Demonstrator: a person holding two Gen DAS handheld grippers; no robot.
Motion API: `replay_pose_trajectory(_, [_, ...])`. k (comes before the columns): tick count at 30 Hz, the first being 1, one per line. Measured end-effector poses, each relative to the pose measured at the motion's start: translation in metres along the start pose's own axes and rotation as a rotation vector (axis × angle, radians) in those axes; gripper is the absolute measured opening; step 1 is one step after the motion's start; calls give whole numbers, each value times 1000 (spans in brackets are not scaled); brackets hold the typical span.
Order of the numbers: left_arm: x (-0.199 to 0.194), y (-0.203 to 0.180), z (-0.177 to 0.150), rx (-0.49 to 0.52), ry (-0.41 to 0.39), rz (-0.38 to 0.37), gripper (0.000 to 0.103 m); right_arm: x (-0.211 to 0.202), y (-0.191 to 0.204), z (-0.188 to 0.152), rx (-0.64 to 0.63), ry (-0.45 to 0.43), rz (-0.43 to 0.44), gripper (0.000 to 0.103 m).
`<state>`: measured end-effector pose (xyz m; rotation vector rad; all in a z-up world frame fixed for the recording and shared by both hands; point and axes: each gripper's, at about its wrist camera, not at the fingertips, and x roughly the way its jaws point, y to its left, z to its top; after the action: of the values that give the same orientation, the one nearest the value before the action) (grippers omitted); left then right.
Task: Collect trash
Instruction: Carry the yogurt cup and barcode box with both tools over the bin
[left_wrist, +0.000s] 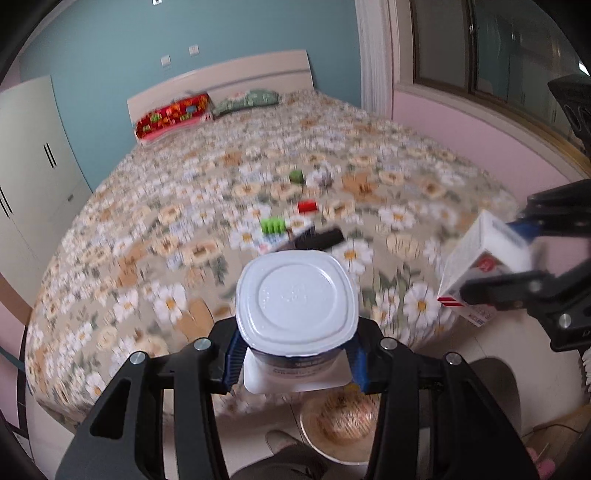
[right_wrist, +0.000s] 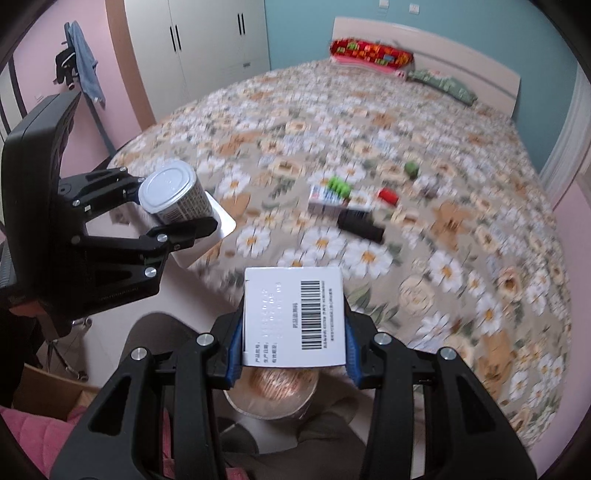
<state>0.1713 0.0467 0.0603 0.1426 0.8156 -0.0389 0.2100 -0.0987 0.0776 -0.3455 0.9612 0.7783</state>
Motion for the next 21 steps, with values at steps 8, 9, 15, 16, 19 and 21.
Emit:
replay_pose_trajectory(8, [51,-9,-55,-14,129,-45,48,57,-3,-44,46,96,39,44])
replay_pose_trajectory(9, [58,-11,-62,-13,146,-52,48,63,-3,-50,50,109,43,44])
replay_pose_trajectory(15, [93,-24,-103,-14,246,-82,48,105,-5,-85,80,198,50,44])
replay_pose_trajectory(16, [97,-25,-110,-12,260,-85,48,111,-5,-90,84,212,52,44])
replay_pose_trajectory(19, [113,-30,-128,-17,309,-100,48,132,-4,-107,102,257,72,44])
replay_pose_trajectory(21, [123,-32,-140,-20,339,-109,48,143,-4,-116,110,279,79,44])
